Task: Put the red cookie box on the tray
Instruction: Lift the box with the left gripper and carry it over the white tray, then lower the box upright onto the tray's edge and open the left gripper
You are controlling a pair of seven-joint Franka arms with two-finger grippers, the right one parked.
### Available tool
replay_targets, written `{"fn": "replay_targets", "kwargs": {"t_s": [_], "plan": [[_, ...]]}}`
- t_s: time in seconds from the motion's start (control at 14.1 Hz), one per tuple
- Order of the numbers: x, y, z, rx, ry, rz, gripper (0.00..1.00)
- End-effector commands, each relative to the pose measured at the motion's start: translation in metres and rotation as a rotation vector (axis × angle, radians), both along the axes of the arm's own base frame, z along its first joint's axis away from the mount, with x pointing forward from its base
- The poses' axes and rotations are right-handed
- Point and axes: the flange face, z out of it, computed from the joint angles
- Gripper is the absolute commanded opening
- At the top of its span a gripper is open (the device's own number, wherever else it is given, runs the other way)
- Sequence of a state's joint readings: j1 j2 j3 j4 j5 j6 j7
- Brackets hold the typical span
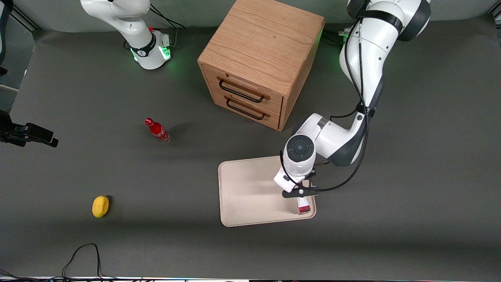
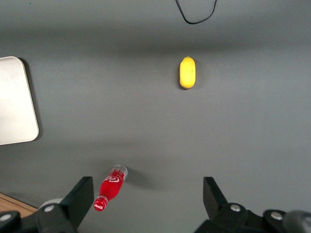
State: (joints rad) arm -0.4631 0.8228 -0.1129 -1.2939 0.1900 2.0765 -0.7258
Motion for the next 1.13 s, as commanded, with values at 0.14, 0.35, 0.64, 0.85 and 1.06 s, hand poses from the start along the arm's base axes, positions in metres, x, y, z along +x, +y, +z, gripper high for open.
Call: {"fn": "replay_targets", "kwargs": {"t_s": [0.14, 0.35, 0.64, 0.85, 1.06], "plan": [[-0.007, 0.007, 0.003, 0.021, -0.01, 0.017, 0.0], [-0.003, 0.015, 0.005, 0.02, -0.016, 0.025, 1.0], [0.015, 0.064, 0.077, -0.002, -0.062, 0.0, 1.0], [0.019, 0.136, 0.143, -0.044, -0.034, -0.042, 1.0], [0.016, 0.223, 0.206, -0.064, -0.015, -0.026, 1.0]]}}
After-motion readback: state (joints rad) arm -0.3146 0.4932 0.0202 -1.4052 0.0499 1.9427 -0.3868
